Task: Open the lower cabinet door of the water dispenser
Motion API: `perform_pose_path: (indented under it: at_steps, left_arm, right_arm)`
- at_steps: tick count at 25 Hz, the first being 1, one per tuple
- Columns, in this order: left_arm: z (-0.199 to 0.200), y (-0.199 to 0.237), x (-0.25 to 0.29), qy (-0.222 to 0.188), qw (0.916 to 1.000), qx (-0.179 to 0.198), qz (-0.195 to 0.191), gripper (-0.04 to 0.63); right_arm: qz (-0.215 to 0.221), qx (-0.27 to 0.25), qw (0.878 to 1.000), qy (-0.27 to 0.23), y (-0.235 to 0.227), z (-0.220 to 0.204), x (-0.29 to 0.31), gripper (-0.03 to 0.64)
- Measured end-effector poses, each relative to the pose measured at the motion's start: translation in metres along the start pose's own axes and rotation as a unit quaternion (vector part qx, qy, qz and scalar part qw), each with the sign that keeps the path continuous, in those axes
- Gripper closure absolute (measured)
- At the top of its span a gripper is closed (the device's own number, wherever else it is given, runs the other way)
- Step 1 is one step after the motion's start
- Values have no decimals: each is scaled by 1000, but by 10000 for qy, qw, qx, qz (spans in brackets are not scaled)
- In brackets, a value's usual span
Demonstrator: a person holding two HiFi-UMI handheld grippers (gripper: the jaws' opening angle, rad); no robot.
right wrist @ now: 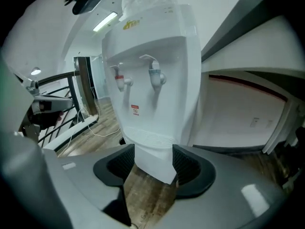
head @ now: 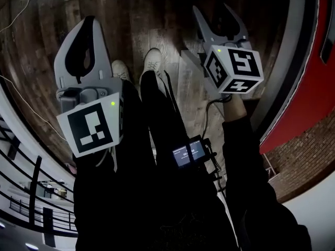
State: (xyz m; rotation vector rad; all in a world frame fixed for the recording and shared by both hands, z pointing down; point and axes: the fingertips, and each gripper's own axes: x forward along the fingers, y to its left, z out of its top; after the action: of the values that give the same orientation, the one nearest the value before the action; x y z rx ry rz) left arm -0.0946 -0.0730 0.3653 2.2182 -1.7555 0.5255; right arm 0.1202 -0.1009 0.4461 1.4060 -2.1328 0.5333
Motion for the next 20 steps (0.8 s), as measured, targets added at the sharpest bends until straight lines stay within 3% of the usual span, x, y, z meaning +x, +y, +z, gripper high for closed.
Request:
perform_pose_path:
  at_steps: [9,20]
  left_arm:
    - [-1,14,1,94,9997,-176,149,588]
    - [-12,14,6,267,9989,-306,217,588]
  right_arm:
    - [-36,-462,9988,173,-17,-9,46,349]
    - [77,-860,9929,818,-34,-47,104,330]
